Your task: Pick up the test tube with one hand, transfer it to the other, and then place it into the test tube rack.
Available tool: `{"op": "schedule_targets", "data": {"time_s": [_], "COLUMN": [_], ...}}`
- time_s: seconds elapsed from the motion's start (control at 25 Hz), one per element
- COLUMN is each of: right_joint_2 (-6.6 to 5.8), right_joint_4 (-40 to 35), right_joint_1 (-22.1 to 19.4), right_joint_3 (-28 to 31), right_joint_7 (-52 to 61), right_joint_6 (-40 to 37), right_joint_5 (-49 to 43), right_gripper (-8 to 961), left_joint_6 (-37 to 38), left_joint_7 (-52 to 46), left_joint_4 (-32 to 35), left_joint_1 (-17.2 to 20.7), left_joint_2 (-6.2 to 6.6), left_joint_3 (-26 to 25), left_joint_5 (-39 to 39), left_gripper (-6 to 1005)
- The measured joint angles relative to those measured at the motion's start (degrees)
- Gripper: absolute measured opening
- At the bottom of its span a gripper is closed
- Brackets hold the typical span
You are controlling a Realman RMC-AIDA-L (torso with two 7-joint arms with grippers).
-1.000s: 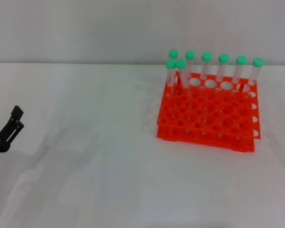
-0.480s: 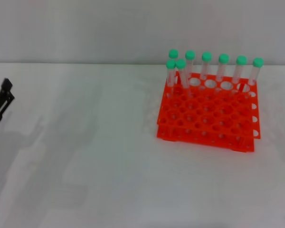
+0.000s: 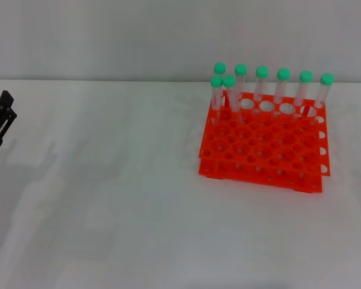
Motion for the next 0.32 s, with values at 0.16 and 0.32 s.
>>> {"op": "schedule_targets", "data": {"time_s": [0.16,0.32], "right_joint_2": [-0.12,-0.15], "right_joint_4": [0.08,0.2], "right_joint_1": [-0.26,-0.42], "right_joint_3": [0.35,0.42], "right_joint_7": [-0.12,-0.6], "right_joint_6": [1.21,1.6], "right_joint_5": [0.02,0.02], "right_gripper": [673,673], "left_joint_6": [-1.03,-2.13], "left_joint_7": [-0.44,-0.16], "left_joint_4": [2.24,4.19], "left_joint_1": [0.5,0.6], "left_joint_2": [-0.07,-0.22], "left_joint_3": [-0.07,0.28], "left_joint_5": [0.0,0.37], "left_gripper": [895,895]}}
